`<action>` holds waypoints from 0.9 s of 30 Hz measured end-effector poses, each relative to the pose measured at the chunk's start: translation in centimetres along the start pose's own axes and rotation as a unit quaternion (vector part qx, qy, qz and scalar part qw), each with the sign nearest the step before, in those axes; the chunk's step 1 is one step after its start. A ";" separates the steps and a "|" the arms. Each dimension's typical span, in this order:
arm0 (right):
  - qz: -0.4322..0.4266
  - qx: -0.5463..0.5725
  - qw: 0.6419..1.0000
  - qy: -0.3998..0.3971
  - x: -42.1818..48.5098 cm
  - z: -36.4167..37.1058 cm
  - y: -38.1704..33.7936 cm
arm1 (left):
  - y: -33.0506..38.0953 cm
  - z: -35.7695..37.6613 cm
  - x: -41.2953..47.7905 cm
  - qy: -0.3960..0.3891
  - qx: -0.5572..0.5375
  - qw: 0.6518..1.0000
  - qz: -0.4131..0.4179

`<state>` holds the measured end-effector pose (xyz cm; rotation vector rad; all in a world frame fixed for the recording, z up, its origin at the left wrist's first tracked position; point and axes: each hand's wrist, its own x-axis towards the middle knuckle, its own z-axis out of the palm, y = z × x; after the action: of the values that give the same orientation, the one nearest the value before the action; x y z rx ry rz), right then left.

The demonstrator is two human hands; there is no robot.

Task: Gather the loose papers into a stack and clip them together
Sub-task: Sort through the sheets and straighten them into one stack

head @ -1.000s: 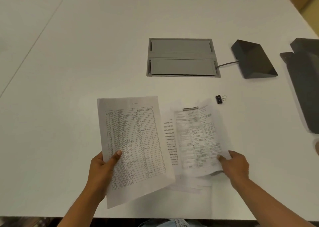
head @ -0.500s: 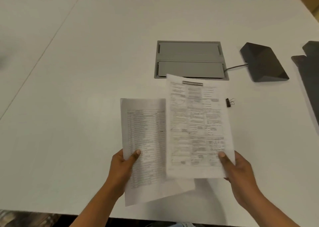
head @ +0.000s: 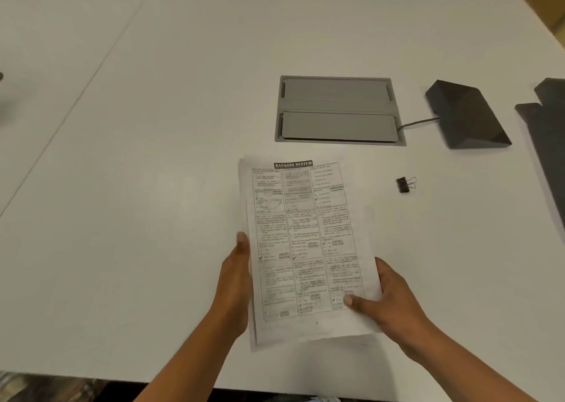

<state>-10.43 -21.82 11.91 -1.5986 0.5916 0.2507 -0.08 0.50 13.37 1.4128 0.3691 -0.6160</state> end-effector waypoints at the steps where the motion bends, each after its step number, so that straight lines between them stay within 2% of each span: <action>1: 0.002 -0.012 1.000 0.004 0.0 0.1 -0.3 | 0.2 0.1 -0.1 -0.008 0.009 1.000 0.014; 3: -0.004 -0.026 1.000 0.005 0.0 0.2 -0.8 | 0.5 0.2 -0.2 -0.013 0.020 0.999 0.032; 6: -0.014 0.041 0.999 -0.001 0.3 0.2 -1.7 | 0.5 0.3 -0.4 -0.034 0.016 0.998 0.042; 9: -0.036 0.080 0.995 0.048 0.9 0.1 -2.2 | 0.8 0.5 -0.6 -0.049 0.016 0.994 0.092; 12: -0.076 0.071 0.990 0.090 1.3 -0.1 -2.5 | 0.9 0.8 -0.5 -0.052 0.039 0.986 0.151; 15: -0.118 0.038 0.988 0.094 1.6 -0.2 -2.4 | 0.4 0.9 0.0 -0.041 0.080 0.979 0.184; 20: -0.140 -0.012 0.987 0.078 2.0 0.0 -1.3 | -1.2 1.1 1.2 -0.052 0.132 0.975 0.171; 24: -0.103 -0.041 0.992 0.056 2.2 -0.2 -0.1 | -1.7 1.0 1.7 -0.049 0.152 0.975 0.156; 27: -0.077 -0.041 0.994 0.062 2.1 -0.7 -0.1 | -0.8 0.8 1.4 -0.044 0.122 0.981 0.145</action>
<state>-8.71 -22.99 11.03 -1.7387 0.5549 0.0612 0.40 -0.53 12.02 1.6299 0.0131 -0.4936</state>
